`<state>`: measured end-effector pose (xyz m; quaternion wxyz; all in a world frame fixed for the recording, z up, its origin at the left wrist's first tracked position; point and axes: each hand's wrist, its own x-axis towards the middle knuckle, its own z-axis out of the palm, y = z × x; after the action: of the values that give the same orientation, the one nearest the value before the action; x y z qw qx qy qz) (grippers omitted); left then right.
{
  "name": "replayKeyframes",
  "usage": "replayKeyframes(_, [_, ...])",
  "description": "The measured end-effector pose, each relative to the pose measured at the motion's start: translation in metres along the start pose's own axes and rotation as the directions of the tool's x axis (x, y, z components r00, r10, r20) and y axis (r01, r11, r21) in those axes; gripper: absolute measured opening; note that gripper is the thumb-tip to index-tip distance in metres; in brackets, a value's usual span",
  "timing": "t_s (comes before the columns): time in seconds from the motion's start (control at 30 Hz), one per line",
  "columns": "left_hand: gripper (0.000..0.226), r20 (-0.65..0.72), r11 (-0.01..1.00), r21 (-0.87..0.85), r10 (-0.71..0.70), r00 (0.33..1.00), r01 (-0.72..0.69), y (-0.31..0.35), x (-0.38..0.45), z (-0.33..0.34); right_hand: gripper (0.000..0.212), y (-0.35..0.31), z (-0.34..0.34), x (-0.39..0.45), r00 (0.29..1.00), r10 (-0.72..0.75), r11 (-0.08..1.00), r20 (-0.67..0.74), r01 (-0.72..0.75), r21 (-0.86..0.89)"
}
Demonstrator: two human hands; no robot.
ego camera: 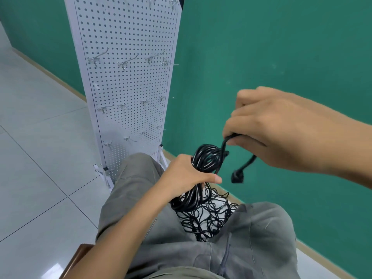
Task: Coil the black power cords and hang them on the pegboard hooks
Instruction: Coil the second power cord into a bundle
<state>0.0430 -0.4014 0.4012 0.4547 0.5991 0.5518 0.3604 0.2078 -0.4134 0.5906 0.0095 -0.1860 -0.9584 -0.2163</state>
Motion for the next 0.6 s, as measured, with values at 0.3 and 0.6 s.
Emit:
replayKeyframes(0.3, [0.046,0.077,0.973,0.184,0.124,0.989,-0.137,0.007,-0.01,-0.005,0.023,0.023,0.005,0.046,0.986,-0.164,0.983,0.024,0.165,-0.074])
replayKeyframes(0.6, [0.022,0.151,0.99,0.103,0.075,0.986,-0.091,0.007,-0.009,-0.04,0.026,0.061,-0.005,0.034,0.938,-0.302,0.888,0.171,0.342,-0.307])
